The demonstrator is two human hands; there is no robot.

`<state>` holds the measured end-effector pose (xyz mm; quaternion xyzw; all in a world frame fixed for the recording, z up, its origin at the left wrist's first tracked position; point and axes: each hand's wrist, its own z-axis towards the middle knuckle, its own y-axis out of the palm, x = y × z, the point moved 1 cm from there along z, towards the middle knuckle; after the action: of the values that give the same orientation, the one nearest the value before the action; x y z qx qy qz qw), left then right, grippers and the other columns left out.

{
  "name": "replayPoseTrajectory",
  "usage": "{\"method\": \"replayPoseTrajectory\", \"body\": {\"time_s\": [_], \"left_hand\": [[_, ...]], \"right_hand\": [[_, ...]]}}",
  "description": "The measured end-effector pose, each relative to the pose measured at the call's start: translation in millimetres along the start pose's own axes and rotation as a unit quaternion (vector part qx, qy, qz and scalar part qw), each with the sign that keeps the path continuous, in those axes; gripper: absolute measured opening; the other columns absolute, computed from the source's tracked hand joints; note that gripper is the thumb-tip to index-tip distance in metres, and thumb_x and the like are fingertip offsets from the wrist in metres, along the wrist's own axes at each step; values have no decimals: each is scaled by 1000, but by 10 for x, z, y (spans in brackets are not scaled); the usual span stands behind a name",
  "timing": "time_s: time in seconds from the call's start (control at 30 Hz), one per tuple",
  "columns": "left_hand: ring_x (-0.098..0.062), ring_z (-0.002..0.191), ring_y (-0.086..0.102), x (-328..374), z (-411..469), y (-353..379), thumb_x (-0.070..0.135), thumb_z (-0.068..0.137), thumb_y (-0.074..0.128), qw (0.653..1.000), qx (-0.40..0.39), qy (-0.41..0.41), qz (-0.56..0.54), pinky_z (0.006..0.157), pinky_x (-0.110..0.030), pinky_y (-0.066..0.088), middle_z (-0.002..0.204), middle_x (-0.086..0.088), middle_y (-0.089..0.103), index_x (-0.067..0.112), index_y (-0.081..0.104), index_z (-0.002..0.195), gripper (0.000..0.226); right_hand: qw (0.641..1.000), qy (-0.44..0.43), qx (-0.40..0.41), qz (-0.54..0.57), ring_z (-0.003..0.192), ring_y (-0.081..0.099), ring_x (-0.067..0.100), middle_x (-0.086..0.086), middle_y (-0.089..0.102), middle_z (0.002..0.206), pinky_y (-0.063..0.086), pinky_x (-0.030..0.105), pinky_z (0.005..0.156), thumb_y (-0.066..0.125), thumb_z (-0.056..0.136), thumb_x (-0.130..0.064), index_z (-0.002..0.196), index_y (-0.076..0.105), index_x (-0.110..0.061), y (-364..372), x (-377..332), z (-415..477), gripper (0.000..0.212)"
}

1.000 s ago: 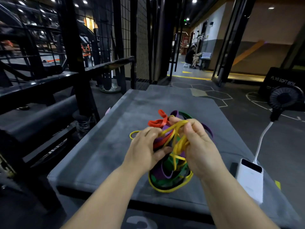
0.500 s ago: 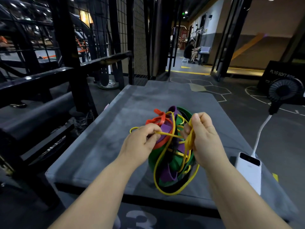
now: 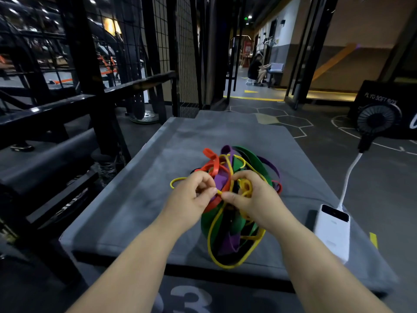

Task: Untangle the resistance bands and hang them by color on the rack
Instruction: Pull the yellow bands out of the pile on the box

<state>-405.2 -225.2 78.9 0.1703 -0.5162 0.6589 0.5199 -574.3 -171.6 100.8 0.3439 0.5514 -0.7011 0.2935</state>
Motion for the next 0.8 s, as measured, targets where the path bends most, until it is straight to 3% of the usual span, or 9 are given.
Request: {"method": "replayPoseTrajectory", "body": {"time_s": [0.1,0.2,0.3,0.43,0.53,0.6,0.7,0.8], "left_hand": [[-4,71,56,84,0,-4,21,85,67,1000,12,9,-12,64,-16,44,74,10,58,34,54,78,20],[-11,69,56,70,66,21,26,80,70,998,24,-16,-61,66,-25,46,71,10,56,37,52,74,22],[-16,68,54,123,369,-26,24,80,69,993,52,-39,-94,67,-34,45,70,3,57,33,50,72,23],[-13,65,47,289,1028,-164,8,88,64,995,56,-45,-63,56,-17,38,68,5,50,26,45,73,31],[-20,72,51,427,1531,-337,8,89,63,998,38,-48,-36,65,-29,42,76,2,55,28,46,76,29],[-18,66,48,596,1815,-487,17,88,68,998,30,-30,-40,62,-30,41,80,-3,55,26,46,78,25],[-15,64,46,975,2210,-749,22,89,67,999,40,16,-32,56,-28,38,79,-2,53,17,50,91,18],[-11,62,47,1384,2561,-1008,19,91,65,994,87,60,-28,51,-19,39,74,2,50,14,54,98,13]], "right_hand": [[994,-7,-41,-104,72,51,2,-12,55,82,39,16,58,85,66,-44,101,50,-38,-22,-76,0,49],[977,-29,-86,-195,67,52,8,-10,57,80,36,14,49,84,68,-41,96,49,-32,-117,-194,138,46],[940,-78,-121,-309,82,52,16,-4,57,91,35,28,61,81,72,-38,101,52,-28,-265,-447,458,41],[868,-138,-122,-461,97,54,23,-1,54,93,36,27,70,72,81,-41,112,61,-22,-541,-895,1003,37],[827,-169,-100,-527,88,55,22,-3,52,84,36,28,62,65,89,-44,105,62,-24,-772,-1294,1370,25],[820,-181,-67,-539,75,50,18,-5,51,81,40,28,58,62,91,-44,95,55,-29,-952,-1573,1575,17],[829,-200,-12,-523,83,50,19,-3,54,87,42,32,68,65,89,-42,88,53,-31,-1265,-1987,1853,16],[842,-222,48,-489,83,53,18,-3,55,86,41,31,66,66,88,-44,87,56,-29,-1591,-2407,2005,18]]}}
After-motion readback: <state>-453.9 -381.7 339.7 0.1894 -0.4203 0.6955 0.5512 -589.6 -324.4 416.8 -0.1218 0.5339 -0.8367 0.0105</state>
